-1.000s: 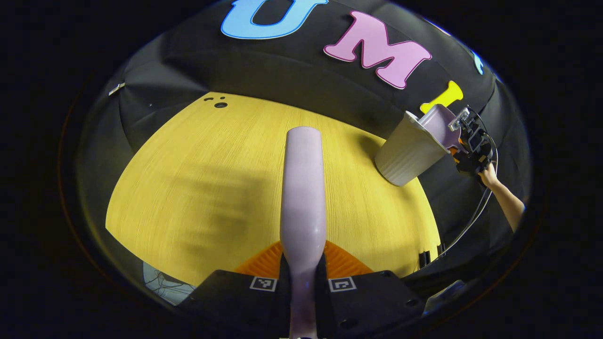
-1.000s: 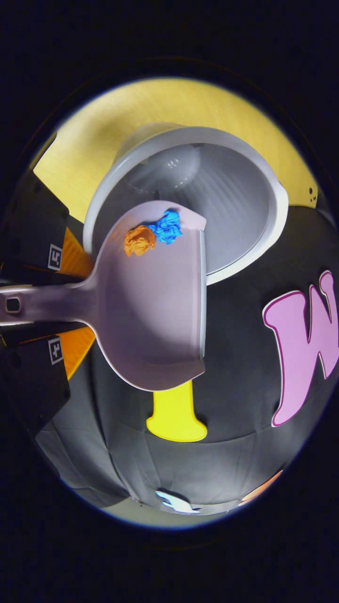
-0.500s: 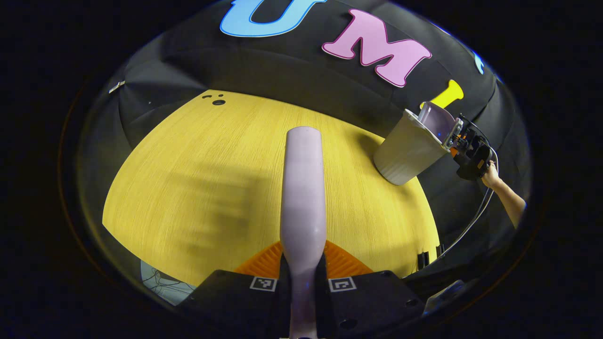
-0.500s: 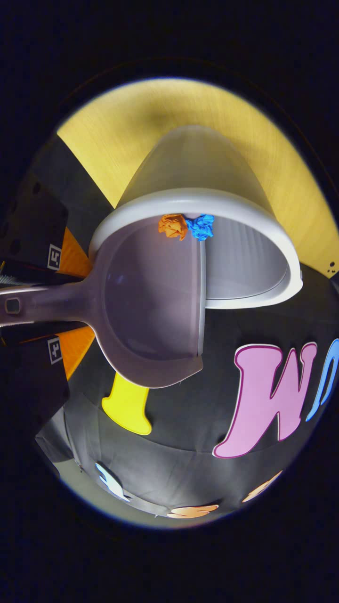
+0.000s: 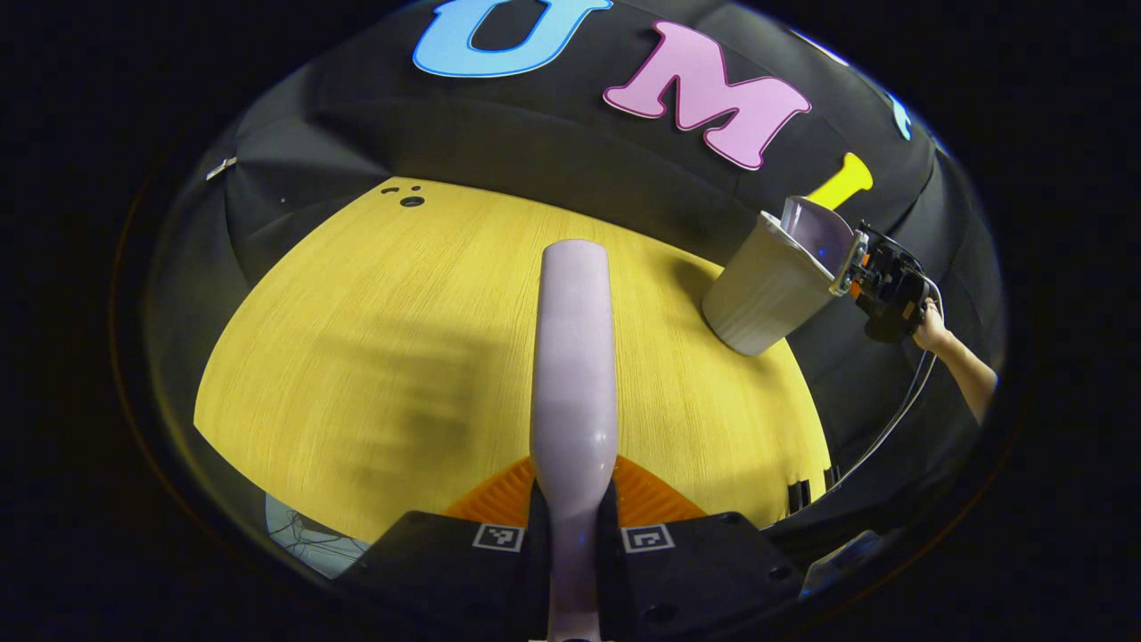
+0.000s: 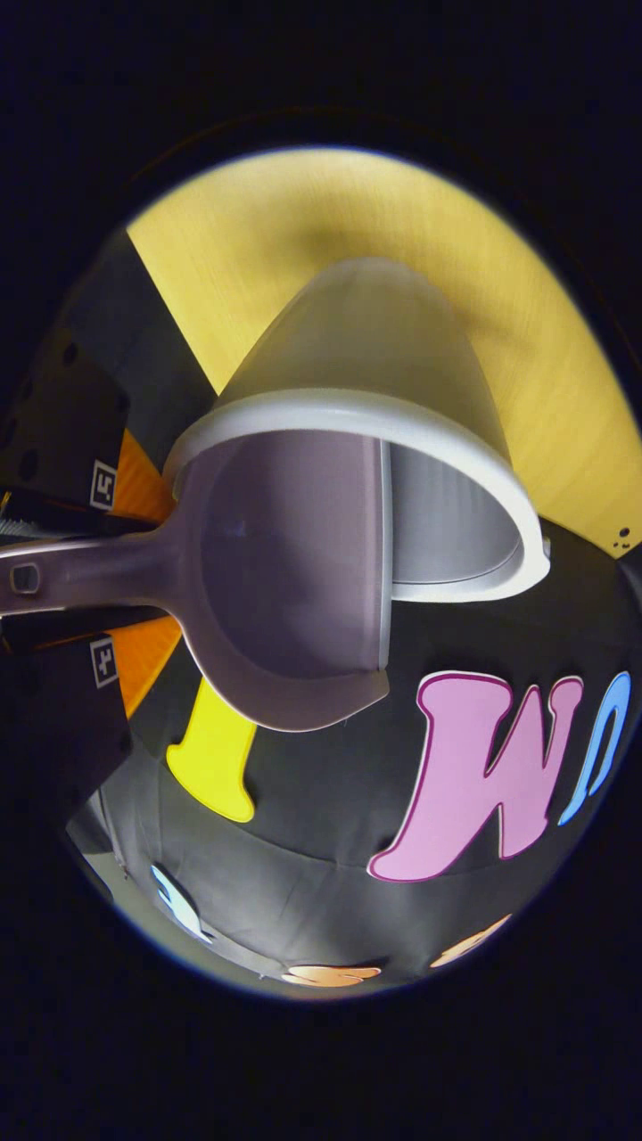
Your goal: Pick up the small broom and dustpan from the desktop, sweep the trash into the dustpan with the broom, and then empty the trash into the garbage bin.
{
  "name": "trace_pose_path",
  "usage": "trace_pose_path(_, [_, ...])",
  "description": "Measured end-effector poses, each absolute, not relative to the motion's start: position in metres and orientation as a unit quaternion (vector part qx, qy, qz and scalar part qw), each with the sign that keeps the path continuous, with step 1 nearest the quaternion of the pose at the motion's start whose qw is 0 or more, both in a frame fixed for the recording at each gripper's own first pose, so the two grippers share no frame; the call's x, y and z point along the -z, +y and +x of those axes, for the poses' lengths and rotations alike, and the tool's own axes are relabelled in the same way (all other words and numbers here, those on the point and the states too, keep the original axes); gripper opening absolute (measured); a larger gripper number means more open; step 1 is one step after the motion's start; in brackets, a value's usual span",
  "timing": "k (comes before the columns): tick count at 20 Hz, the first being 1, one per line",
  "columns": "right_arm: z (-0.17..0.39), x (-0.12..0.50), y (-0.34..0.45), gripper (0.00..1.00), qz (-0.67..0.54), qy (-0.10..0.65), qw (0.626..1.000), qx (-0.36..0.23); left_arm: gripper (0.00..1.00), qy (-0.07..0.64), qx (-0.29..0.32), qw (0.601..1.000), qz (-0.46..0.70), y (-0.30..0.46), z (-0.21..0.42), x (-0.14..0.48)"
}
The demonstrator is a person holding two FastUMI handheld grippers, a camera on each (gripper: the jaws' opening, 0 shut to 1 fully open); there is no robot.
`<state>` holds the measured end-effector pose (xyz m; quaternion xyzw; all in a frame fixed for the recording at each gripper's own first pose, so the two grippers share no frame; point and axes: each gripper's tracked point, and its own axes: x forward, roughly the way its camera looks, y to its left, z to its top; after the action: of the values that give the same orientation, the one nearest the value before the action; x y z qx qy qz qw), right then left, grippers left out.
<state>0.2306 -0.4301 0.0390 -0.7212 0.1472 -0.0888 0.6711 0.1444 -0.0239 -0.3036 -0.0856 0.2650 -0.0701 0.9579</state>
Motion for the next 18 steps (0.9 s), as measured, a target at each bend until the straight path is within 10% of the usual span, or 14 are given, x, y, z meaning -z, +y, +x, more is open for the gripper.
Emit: trace_pose_path(18, [0.120, -0.132, -0.345, 0.36, -0.266, 0.169, 0.946, 0.079, 0.25, 0.190, 0.053, 0.978, -0.064, 0.034, 0.149, 0.249])
